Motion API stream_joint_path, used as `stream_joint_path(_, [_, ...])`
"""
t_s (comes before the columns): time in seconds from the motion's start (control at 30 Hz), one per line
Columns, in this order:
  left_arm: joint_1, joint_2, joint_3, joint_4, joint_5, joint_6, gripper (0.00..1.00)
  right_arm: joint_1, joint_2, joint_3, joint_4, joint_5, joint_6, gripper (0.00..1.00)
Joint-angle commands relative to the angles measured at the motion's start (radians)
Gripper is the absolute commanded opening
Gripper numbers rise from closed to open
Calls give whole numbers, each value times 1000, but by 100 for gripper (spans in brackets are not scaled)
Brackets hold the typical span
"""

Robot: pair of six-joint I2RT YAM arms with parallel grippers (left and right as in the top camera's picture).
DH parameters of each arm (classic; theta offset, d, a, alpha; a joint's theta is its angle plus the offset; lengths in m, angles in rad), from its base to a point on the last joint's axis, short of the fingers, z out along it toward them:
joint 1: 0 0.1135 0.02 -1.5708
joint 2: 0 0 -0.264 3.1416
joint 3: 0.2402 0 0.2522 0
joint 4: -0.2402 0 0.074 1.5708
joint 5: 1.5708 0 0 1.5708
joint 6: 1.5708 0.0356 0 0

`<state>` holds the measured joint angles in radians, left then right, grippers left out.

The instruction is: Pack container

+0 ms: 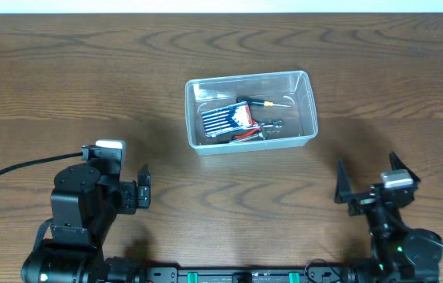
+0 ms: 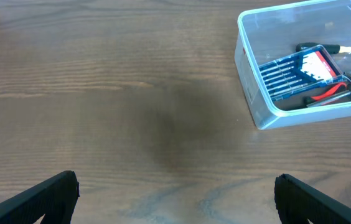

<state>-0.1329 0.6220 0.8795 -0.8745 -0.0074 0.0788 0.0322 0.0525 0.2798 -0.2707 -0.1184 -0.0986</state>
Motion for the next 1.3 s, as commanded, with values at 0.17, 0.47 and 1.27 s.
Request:
stream_joint_path(0.17, [-4, 4, -3, 1, -12, 2, 98, 21, -48, -179, 158, -2, -147, 99])
stream_joint_path(0.47, [-4, 4, -3, 1, -12, 2, 98, 21, -48, -254, 155, 39, -137, 99])
stream_joint_path(1.27, [-4, 3, -3, 1, -12, 2, 98, 21, -48, -254, 159, 43, -130, 99])
